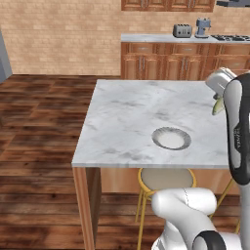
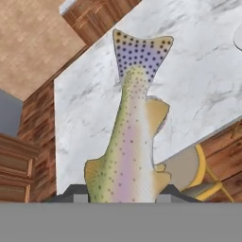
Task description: Transport the fish and sweet potato to the fridge. Place the fish on the rack containing meat and place the sweet potato on the rack containing the vegetable, ensuring meats and vegetables are on different racks.
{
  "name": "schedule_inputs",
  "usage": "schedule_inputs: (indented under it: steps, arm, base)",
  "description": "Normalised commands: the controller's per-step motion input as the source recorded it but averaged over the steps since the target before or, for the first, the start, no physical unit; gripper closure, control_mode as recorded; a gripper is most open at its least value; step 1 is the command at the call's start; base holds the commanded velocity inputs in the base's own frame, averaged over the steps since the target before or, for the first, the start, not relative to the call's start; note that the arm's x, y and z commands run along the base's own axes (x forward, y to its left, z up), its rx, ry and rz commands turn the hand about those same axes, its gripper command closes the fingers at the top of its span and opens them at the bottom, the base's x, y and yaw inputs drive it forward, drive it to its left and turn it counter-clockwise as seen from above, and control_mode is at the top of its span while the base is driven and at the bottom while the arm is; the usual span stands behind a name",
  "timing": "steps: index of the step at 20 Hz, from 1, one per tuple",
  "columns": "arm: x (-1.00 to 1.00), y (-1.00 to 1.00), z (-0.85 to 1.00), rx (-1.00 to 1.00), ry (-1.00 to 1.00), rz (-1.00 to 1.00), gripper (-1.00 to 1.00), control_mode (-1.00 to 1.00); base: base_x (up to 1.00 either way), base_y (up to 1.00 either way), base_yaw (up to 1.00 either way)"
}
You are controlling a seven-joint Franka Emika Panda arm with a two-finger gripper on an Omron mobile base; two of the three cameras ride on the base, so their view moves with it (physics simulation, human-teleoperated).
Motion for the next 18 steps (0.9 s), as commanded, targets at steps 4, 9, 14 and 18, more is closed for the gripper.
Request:
schedule_inputs:
  steps: [4, 9, 14, 18]
  arm:
    - [-0.99, 0.13, 0.73, 0.0, -0.17, 0.0, 1.0, -1.0]
    - [-0.72, 0.2, 0.52, 0.0, -0.13, 0.0, 1.0, -1.0]
    - [-0.49, 0.16, 0.46, 0.0, -0.07, 0.0, 1.0, -1.0]
    - [-0.55, 0.05, 0.31, -0.03, -0.04, 0.0, 1.0, -1.0]
  base:
    - [0.0, 0.0, 0.0]
    - [0.0, 0.0, 0.0]
    - [0.0, 0.0, 0.0]
    - [0.0, 0.0, 0.0]
